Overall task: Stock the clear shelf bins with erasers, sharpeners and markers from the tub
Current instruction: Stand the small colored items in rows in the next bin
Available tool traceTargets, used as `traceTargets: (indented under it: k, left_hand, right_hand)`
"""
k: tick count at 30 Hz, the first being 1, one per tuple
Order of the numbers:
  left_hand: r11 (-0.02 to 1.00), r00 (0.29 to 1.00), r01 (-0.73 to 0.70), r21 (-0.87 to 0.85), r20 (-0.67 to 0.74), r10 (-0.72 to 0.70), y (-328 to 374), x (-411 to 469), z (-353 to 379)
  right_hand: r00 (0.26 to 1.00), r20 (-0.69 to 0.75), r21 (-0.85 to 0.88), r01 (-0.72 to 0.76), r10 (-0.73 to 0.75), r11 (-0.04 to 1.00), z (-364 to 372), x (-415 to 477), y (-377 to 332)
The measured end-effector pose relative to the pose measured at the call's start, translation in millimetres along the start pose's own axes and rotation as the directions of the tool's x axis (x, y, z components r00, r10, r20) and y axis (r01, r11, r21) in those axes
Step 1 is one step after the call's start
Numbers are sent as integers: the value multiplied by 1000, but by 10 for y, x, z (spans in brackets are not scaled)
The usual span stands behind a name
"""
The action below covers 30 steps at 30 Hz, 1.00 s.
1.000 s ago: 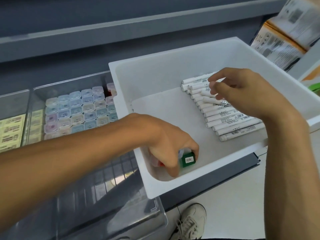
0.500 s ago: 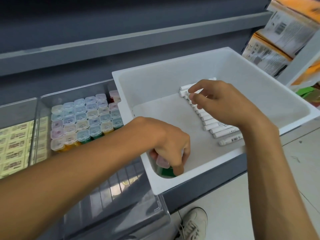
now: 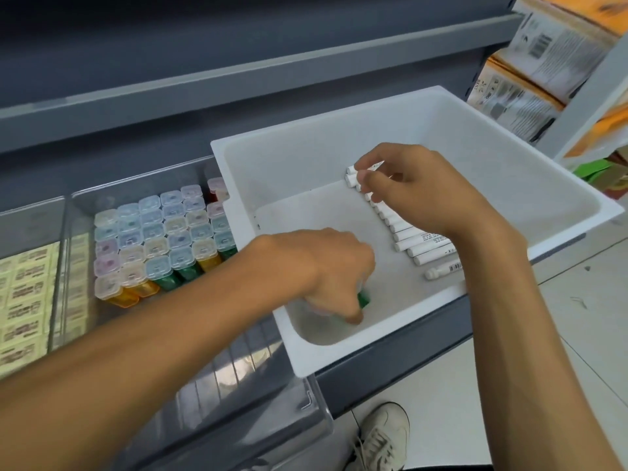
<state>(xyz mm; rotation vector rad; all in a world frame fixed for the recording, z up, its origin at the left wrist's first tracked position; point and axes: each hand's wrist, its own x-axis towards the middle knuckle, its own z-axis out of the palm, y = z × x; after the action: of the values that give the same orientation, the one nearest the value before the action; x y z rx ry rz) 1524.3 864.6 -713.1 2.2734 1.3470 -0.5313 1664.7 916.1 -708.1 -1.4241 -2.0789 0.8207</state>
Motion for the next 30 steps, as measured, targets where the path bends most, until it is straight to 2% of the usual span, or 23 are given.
traceTargets:
  k: [2, 4, 6, 9, 11, 13, 16, 19, 22, 24, 28, 30]
  left_hand:
    - [990, 964, -25, -142, -267, -14, 8, -77, -76]
    - [957, 864, -74, -279, -498, -78, 18, -169, -127]
    - [912, 745, -145, -384, -649, -154, -10, -292, -119]
    - [811, 510, -306, -499, -805, -303, -165, -641, -80]
    - [740, 369, -385, -551, -827, -424, -320, -939, -30]
    - [690, 301, -413, -594, -804, -513, -481, -1260, 79]
    - [684, 281, -364, -633, -774, -567, -666, -1720, 331]
    - [675, 197, -346, -652, -753, -627, -791, -2152, 608]
    - [605, 166, -386, -697, -697, -697, -795, -2409, 869]
    - [515, 195, -410, -752, -624, -757, -768, -2502, 1042]
    - [229, 356, -540, -810, -466, -810, -848, -2617, 1320]
    - [190, 406, -554, -811, -463, -788, -917, -2655, 1402]
  right_hand:
    - [995, -90, -6, 34, -34, 999, -34, -45, -78]
    - [975, -213, 1, 57, -56, 998, -71, -93, -174]
    - [948, -306, 7, 90, -84, 996, -45, -128, -305]
    - [940, -321, 81, 152, -119, 985, 141, -179, -576]
    - [950, -277, 172, 194, -141, 966, 289, -211, -781]
    - [961, -212, 250, 231, -179, 940, 439, -262, -1011]
    - [960, -104, 300, 278, -259, 913, 690, -410, -1337]
    - [932, 15, 303, 340, -361, 890, 924, -604, -1622]
    - [907, 93, 297, 369, -411, 881, 1119, -743, -1819]
    - [901, 118, 323, 363, -418, 874, 1295, -838, -1884]
    - [893, 187, 385, 316, -409, 867, 1678, -1061, -1827]
    - [886, 218, 383, 309, -410, 871, 1790, -1126, -1811]
